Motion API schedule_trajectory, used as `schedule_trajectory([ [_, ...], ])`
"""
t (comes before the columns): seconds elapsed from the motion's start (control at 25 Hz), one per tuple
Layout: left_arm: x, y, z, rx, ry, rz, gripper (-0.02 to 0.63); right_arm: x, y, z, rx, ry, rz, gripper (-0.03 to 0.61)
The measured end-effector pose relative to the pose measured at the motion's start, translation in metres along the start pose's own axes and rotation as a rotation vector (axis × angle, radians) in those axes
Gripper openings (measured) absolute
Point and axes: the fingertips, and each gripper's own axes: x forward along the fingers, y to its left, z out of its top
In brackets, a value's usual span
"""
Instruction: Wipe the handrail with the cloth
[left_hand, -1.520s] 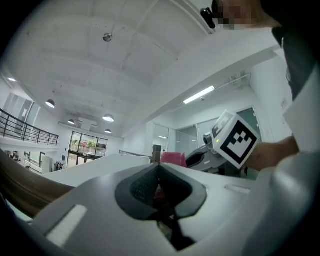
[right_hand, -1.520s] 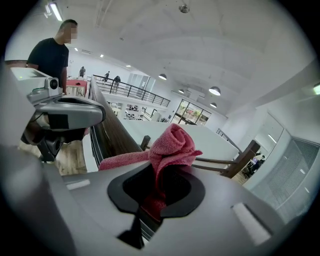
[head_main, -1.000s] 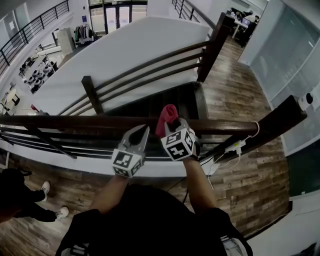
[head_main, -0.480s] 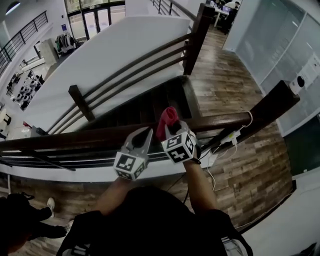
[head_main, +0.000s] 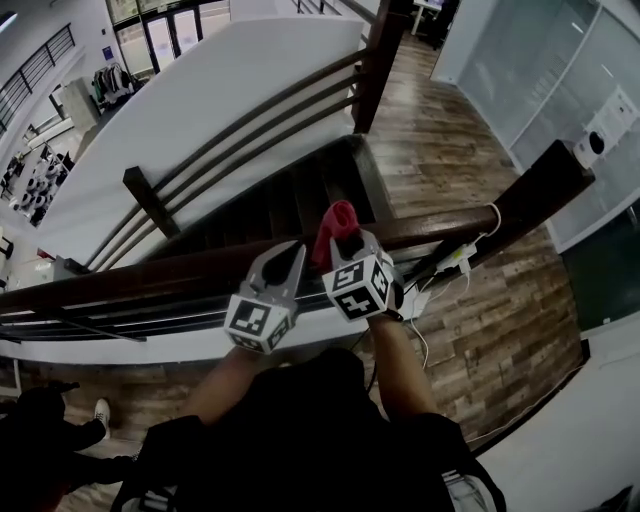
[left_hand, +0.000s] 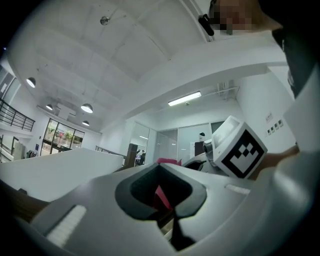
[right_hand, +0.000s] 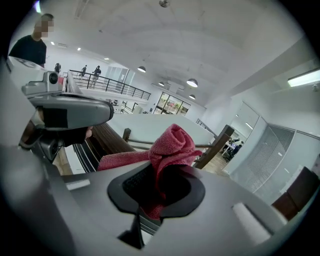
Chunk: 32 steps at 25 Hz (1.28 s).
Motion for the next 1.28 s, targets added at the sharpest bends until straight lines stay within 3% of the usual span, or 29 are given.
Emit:
schedule_trajectory([
  [0.44, 0.036, -0.03, -0.03, -0.029, 0.025, 0.092, -0.002, -0.004, -0.046, -0.032, -0.075, -0.002, 0.07, 0.041],
  [0.92, 0.086, -0.064, -0.034, -0.009, 0.002, 0.17, -0.002, -0.009, -0.096, -0.058, -0.119, -0.05, 0.112, 0.041],
  [1.28, 0.121, -0.09, -0.035, -0.005, -0.001, 0.15, -0.002, -0.017, -0.143, -0.085, -0.09, -0.033, 0.081, 0.041],
])
